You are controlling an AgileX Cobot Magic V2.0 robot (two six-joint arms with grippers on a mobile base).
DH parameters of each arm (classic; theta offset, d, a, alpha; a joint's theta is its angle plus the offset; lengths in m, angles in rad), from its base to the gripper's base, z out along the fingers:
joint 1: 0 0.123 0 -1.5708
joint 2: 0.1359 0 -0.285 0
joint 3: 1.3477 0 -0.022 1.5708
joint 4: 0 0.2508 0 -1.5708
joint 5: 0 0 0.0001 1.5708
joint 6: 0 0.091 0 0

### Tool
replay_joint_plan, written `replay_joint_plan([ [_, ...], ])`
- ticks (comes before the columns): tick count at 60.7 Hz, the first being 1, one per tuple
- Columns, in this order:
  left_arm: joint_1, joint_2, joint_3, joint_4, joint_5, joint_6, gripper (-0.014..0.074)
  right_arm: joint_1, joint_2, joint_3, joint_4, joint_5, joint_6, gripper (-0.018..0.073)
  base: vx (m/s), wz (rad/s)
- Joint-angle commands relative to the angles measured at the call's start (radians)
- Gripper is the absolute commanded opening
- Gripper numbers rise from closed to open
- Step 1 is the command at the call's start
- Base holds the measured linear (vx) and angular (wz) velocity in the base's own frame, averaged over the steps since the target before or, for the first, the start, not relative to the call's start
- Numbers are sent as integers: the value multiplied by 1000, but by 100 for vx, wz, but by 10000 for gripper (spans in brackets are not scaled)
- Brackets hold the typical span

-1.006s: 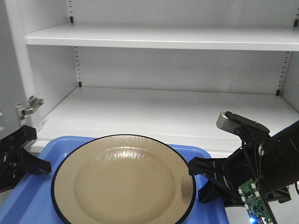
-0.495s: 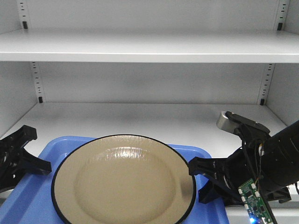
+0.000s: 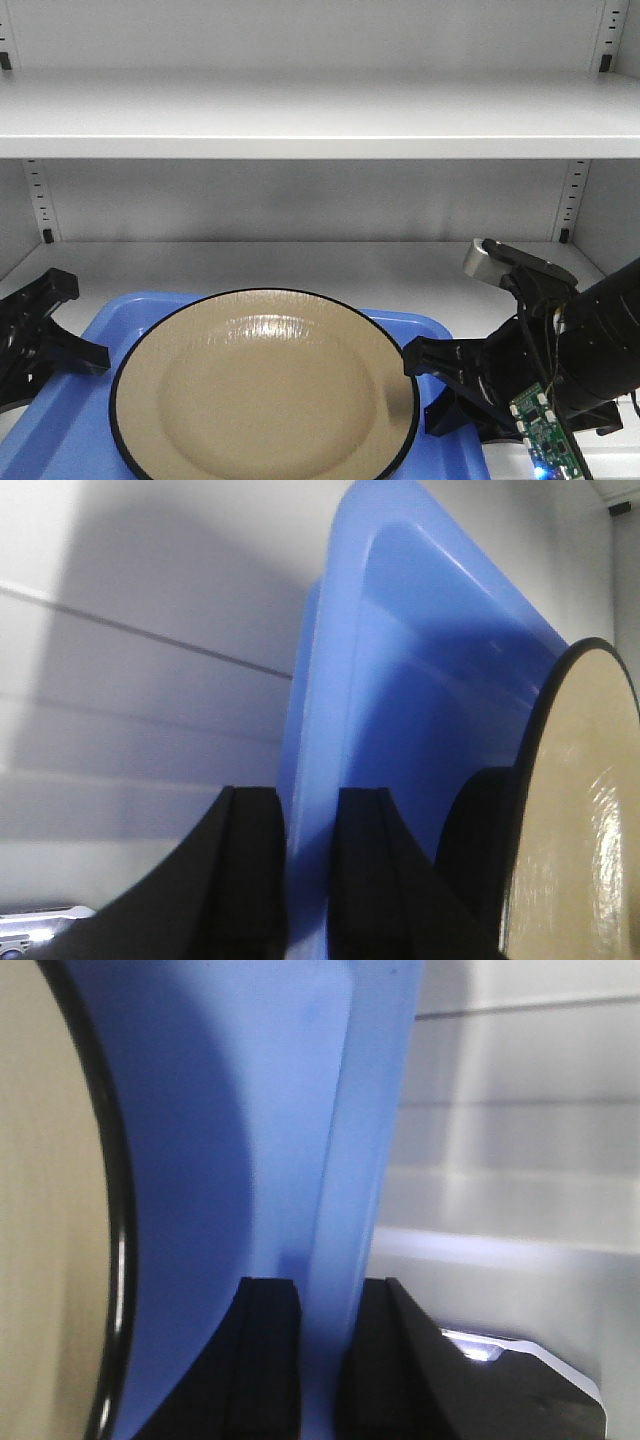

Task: Place disk in tray to left cabinet
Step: 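Hold the blue tray steady in front of the lower cabinet shelf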

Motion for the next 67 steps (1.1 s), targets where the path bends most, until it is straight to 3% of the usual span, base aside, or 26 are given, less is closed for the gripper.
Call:
replay_joint_plan([
  [1, -35, -37, -33, -288, 64, -20, 0, 31, -29, -44, 212, -111, -17, -4, 13, -5],
  [67, -35, -37, -33, -287, 64, -20, 0, 31, -29, -44, 212, -116, -17, -4, 3, -1],
])
